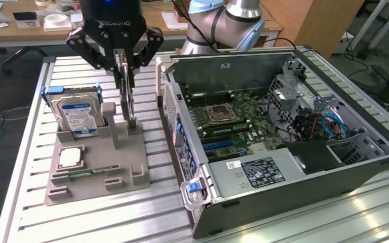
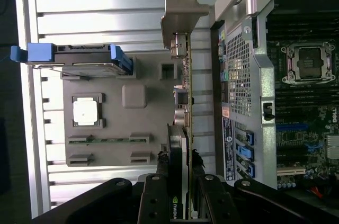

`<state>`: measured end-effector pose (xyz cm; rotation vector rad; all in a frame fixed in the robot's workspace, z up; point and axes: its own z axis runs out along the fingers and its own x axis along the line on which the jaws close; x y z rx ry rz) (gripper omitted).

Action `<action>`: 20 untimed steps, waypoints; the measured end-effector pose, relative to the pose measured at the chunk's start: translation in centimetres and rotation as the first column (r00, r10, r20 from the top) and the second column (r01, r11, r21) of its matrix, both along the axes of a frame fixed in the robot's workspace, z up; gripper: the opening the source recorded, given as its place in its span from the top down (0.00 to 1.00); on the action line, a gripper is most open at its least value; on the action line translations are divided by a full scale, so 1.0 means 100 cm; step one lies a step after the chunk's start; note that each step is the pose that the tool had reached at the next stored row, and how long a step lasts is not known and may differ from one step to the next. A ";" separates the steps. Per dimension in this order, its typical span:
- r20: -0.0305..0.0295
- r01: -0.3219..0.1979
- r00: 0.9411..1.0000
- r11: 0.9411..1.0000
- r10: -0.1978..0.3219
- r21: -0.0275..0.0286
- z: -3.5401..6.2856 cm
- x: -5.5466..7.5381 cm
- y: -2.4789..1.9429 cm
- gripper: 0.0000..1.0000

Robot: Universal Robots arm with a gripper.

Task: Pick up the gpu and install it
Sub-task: 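Pick up the gpu and move the gpu toward the slot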

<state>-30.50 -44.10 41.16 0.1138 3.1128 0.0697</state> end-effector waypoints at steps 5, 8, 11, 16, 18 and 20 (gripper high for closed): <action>0.000 0.000 1.000 1.000 0.000 0.000 0.0003 0.000 0.0000 0.73; 0.000 0.000 1.000 1.000 0.000 0.000 0.0003 0.001 0.0000 0.73; 0.000 0.000 1.000 1.000 0.000 0.000 0.0003 0.002 0.0000 0.73; 0.000 0.000 1.000 1.000 0.000 0.000 0.0003 0.005 0.0000 0.73; 0.000 0.000 1.000 1.000 0.000 0.000 0.0002 0.006 0.0000 0.73; 0.000 0.000 1.000 1.000 0.000 0.000 0.0002 0.008 0.0000 0.73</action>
